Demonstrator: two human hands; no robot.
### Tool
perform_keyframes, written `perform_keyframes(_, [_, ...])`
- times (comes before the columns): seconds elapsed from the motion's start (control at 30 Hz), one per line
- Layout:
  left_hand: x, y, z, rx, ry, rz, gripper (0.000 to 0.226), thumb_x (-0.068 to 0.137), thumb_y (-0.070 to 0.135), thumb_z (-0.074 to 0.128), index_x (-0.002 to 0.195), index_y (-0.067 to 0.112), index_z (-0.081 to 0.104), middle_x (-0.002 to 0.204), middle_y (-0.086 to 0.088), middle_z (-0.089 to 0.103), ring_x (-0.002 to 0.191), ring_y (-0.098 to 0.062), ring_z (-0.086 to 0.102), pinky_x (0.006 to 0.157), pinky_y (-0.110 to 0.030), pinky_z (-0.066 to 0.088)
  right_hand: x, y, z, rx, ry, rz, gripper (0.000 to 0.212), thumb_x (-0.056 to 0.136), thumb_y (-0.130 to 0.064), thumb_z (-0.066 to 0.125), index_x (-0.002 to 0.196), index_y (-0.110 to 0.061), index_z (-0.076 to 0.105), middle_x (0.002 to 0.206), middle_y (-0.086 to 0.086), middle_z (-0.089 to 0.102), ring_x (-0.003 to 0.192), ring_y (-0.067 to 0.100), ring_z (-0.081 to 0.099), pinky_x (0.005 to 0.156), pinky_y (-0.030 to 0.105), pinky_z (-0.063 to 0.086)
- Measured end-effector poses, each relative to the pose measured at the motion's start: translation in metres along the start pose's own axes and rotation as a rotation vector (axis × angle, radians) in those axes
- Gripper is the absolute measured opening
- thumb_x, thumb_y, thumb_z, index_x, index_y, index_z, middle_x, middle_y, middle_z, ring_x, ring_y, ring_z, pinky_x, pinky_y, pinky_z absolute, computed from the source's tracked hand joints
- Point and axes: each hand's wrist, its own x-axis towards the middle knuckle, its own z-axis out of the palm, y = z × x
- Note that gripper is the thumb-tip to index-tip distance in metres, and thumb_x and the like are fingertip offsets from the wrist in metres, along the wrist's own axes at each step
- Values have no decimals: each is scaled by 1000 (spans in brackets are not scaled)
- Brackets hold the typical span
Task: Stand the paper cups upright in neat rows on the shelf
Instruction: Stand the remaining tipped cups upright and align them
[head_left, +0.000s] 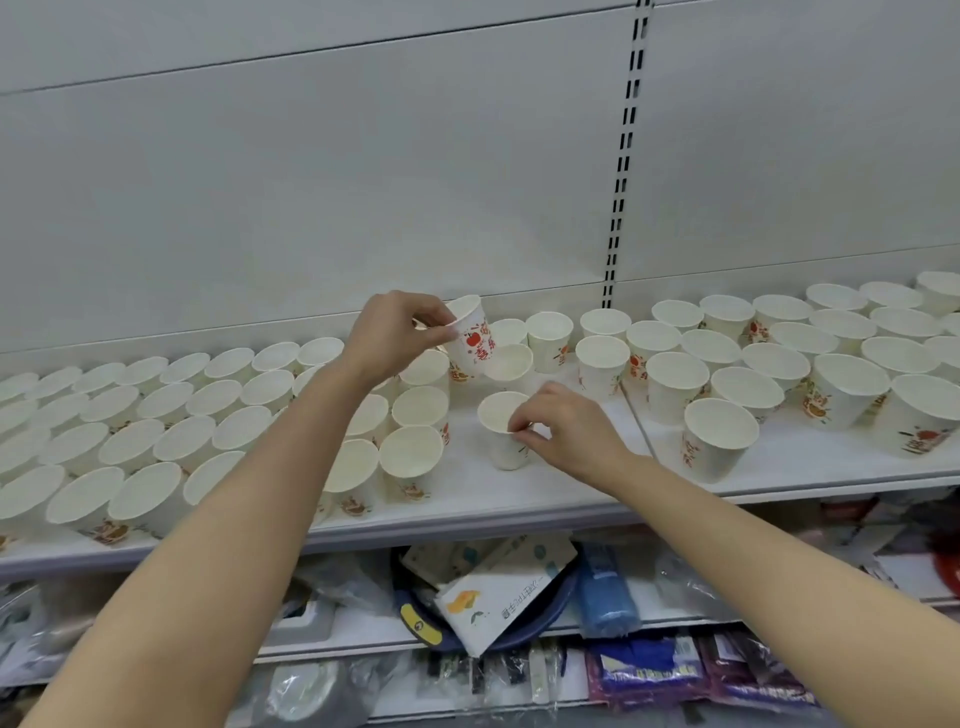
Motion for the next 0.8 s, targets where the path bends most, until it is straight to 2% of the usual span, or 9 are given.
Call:
perform_keyframes(0.07, [2,-7,-5,0,19,-6,7,83,29,76,89,25,76,83,13,70,70,17,55,63,-12,41,12,-8,10,-27,-20,-28,5,83,-18,70,88,-17,72,89,-3,70,90,19,55,64,34,47])
perform_keyframes(0.2, [5,-14,-10,-10,43,0,4,84,29,74,88,27,76,81,15,69,72,10,57,66,-22,46,37,-14,29,-76,-7,-62,2,79,-13,68,80,-14,70,78,0,69,78,25,56,58,40,48])
perform_keyframes(0.43, [15,-26,-11,24,3,-1,9,84,30,75,91,26,77,89,12,72,81,0,60,78,-31,51,36,15,19,-172,70,3,7,74,-9,71,74,-15,67,68,-1,66,68,27,54,51,34,44])
perform_keyframes(0.53, [18,-26,-4,32,-34,-11,6,83,29,75,89,27,76,86,12,72,87,-10,63,80,-34,53,30,31,9,-180,94,54,8,75,-11,72,76,-17,67,71,-2,66,72,27,55,51,38,47])
perform_keyframes(0.67, [21,-24,1,30,-45,-14,5,83,30,75,88,28,76,87,12,72,88,-11,63,83,-39,53,35,30,6,-134,76,75,6,78,-12,71,79,-17,67,76,-4,66,80,24,55,54,40,47])
perform_keyframes(0.8, [24,-27,-10,27,-4,-7,7,84,30,74,90,28,76,89,12,72,86,-9,61,82,-37,53,55,20,18,-95,-5,61,4,82,-12,67,84,-16,68,84,-3,67,88,21,55,64,38,47])
